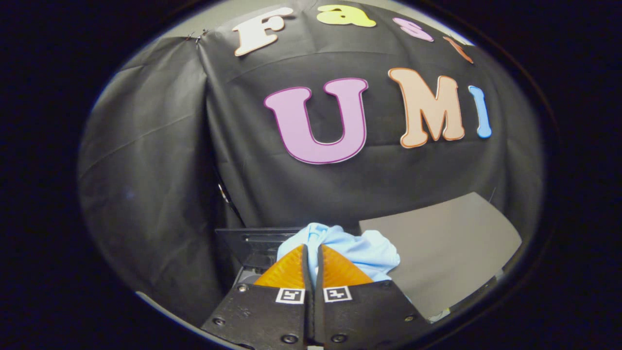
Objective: Put the clothes into the washing machine and then close the washing machine lid.
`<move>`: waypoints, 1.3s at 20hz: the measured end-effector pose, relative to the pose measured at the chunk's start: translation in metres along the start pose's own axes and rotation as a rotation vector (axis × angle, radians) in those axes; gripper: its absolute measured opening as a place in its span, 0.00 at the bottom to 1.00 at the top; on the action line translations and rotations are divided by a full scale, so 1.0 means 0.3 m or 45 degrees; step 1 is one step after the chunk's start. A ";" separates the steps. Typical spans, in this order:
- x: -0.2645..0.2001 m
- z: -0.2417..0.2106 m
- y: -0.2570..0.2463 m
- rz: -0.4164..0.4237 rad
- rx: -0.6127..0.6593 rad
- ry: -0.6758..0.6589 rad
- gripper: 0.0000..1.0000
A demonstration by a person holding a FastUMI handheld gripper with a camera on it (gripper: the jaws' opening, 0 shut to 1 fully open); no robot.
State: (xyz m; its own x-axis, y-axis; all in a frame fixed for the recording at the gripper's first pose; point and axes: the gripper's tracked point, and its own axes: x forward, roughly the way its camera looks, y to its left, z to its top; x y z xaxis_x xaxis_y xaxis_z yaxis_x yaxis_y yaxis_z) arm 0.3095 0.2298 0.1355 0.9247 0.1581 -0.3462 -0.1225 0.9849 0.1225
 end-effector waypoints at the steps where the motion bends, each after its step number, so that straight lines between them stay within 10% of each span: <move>1: 0.012 -0.014 0.029 0.015 0.006 0.001 0.00; 26: 0.580 -0.963 0.258 0.106 -0.053 0.523 0.01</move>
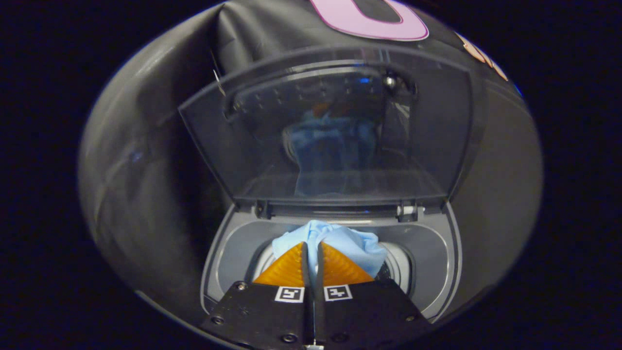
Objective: Put the clothes into the washing machine and then close the washing machine lid.
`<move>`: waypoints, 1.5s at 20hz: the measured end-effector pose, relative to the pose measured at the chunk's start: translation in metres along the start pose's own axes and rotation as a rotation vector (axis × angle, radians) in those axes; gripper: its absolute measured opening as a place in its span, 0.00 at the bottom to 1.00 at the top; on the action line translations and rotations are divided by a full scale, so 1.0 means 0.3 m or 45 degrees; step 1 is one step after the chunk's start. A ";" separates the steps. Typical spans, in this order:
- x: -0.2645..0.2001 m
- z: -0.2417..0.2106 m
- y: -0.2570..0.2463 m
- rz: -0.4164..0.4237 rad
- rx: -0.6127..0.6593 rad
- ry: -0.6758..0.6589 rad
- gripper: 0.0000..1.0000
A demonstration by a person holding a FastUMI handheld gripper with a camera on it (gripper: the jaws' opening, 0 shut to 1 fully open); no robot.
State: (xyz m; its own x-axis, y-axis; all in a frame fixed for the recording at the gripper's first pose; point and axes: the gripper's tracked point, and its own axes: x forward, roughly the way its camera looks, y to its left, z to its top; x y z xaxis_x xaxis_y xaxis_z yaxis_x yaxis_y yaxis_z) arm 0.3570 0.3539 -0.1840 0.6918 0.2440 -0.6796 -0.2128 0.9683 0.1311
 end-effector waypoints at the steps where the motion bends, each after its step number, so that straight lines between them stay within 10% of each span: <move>1: 0.018 -0.022 -0.002 0.006 0.021 0.026 0.01; 13: 0.178 -0.218 -0.086 -0.148 0.025 0.299 0.14; 18: 0.171 -0.221 -0.094 -0.159 0.030 0.284 0.93; 19: 0.172 -0.223 -0.093 -0.161 0.037 0.278 0.96; 30: -0.057 0.035 0.012 -0.100 0.072 -0.030 0.98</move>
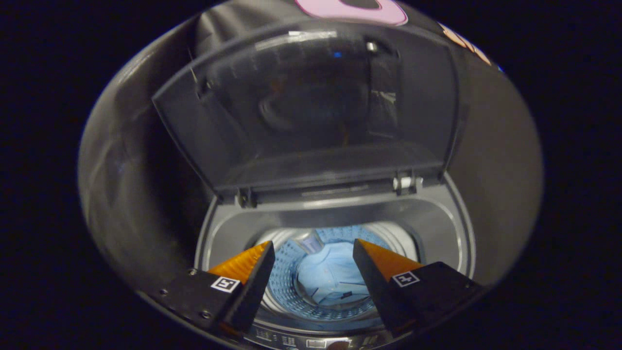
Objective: Put the clothes into the washing machine and then close the washing machine lid.
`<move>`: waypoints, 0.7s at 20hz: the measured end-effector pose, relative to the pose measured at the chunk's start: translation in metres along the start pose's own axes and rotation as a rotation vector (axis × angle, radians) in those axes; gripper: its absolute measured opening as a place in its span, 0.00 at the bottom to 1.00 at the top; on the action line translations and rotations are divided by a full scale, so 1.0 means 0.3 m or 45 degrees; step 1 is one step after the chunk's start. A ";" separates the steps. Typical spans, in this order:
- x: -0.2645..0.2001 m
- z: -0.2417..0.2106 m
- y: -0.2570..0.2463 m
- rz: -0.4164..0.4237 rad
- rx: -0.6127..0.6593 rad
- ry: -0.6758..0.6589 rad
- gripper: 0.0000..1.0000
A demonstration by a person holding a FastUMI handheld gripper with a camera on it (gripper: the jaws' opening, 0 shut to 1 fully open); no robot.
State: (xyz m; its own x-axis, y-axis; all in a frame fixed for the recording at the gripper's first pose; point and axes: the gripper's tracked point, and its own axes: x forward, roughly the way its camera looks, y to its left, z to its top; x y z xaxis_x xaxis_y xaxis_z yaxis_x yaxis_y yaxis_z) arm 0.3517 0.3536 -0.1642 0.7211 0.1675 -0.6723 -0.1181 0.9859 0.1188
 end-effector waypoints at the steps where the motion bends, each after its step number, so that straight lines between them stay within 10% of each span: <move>1: -0.035 0.047 0.007 0.000 -0.023 -0.036 0.98; 14: -0.250 0.756 0.098 -0.036 -0.108 -0.675 0.97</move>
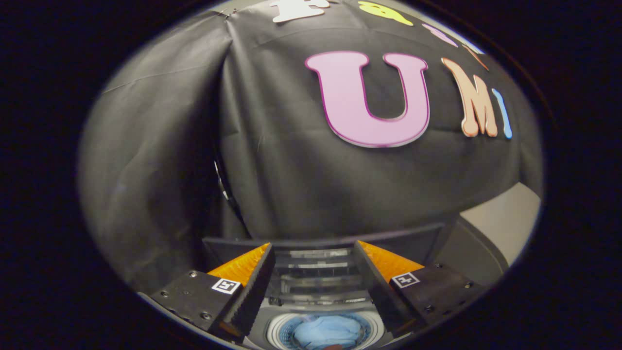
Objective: Put the clothes into the washing machine and then close the washing machine lid.
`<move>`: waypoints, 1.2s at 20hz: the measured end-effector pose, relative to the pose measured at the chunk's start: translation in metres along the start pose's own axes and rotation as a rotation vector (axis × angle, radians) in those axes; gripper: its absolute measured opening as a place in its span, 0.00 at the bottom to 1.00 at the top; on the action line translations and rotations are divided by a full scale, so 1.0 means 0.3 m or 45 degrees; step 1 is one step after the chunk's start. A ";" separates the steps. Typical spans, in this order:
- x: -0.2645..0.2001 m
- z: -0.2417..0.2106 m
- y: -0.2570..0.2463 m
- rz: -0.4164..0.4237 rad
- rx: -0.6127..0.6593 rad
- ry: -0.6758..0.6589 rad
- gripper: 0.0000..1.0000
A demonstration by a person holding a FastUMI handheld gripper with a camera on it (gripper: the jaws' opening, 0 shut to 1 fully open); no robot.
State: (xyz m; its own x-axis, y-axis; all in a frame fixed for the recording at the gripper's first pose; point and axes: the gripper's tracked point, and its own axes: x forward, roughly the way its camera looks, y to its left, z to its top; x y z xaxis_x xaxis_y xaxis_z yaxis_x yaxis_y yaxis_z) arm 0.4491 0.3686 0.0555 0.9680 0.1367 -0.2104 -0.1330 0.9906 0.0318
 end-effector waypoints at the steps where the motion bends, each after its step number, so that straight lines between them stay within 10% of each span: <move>1: 0.026 0.025 0.000 -0.007 -0.029 -0.027 0.97; 11: 0.230 0.093 -0.066 -0.195 -0.071 -0.177 0.97; 24: 0.199 -0.006 -0.018 -0.144 -0.082 -0.299 0.97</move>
State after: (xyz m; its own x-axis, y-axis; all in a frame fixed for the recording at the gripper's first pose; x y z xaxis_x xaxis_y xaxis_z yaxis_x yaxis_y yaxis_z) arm 0.5072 0.3714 0.0410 0.9993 0.0278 0.0234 -0.0268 0.9987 -0.0428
